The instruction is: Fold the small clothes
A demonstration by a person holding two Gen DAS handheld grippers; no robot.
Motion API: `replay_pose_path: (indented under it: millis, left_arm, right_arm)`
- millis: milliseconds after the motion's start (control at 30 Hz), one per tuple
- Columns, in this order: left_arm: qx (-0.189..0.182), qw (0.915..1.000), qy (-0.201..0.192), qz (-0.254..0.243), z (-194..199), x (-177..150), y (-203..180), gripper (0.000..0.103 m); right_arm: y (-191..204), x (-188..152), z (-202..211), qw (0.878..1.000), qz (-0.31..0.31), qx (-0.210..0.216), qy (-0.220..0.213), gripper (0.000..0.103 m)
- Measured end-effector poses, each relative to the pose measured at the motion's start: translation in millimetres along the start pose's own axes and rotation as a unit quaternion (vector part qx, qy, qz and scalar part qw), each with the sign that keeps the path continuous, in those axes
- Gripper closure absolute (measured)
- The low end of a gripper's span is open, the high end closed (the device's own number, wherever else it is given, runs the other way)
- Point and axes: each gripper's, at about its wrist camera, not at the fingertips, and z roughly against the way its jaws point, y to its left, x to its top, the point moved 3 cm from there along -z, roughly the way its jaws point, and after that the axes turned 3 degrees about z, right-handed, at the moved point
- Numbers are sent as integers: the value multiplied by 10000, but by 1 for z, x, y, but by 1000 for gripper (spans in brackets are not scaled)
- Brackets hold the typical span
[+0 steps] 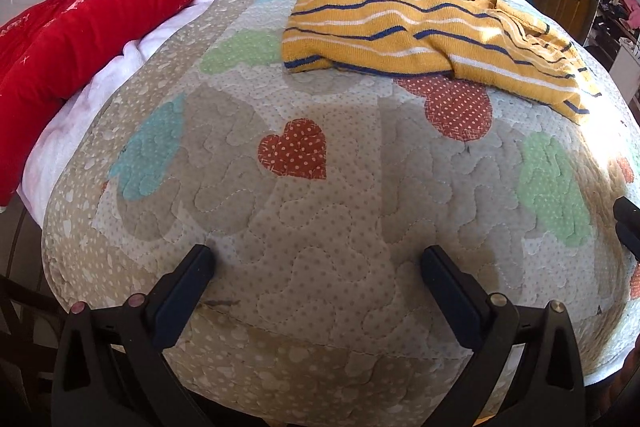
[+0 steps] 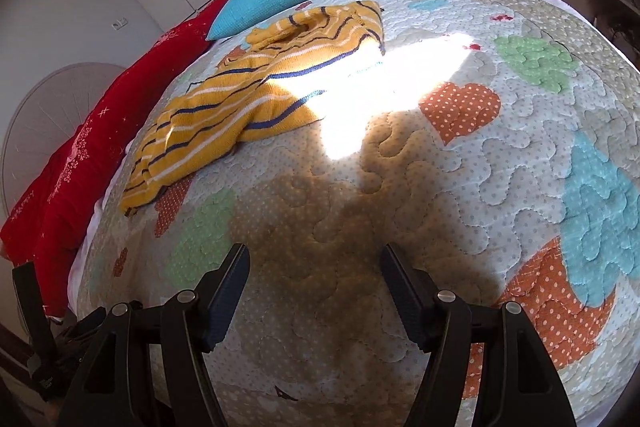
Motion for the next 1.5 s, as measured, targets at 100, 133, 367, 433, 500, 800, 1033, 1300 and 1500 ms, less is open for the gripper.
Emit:
replay_pose_path:
  millis: [100,133,367,433,500,800,1033,1300,1500]
  left_arm:
    - [18,10000,-23,-1,0,-1,0,0]
    - [24,10000,-29,-3,0,-1,-1,0]
    - [27,10000,-62,1,0,-1,-1,0]
    - [30,10000,-66,-1,0,-1,-1,0]
    - [30,10000,-74,-1,0,-1,-1,0]
    - [33,10000,-75,-3,0,-1,-1,0]
    - [33,10000,-78,-3,0,-1,-1,0]
    - [40,10000,-83,-3,1,-1,-1,0]
    - [42,10000,-83,22,1,-1,-1,0]
  right_arm:
    - [4,-2,-1,9999,90,-67,-22,28]
    - [5,-2,-2,9999,124,-92,-33,27]
    - [17,-5,-6,9979,460,-455,-51,25]
    - [20,-6,-8,9968,566,-565,-46,25]
    - [21,-6,-8,9960,615,-643,-34,25]
    - [18,-5,-1,9965,505,-672,23,25]
    - [21,-8,-3,9877,973,-1228,-1,25]
    - [33,-15,-14,9759,1514,-1574,9,13]
    - [29,-15,-17,9750,1529,-1612,-77,6]
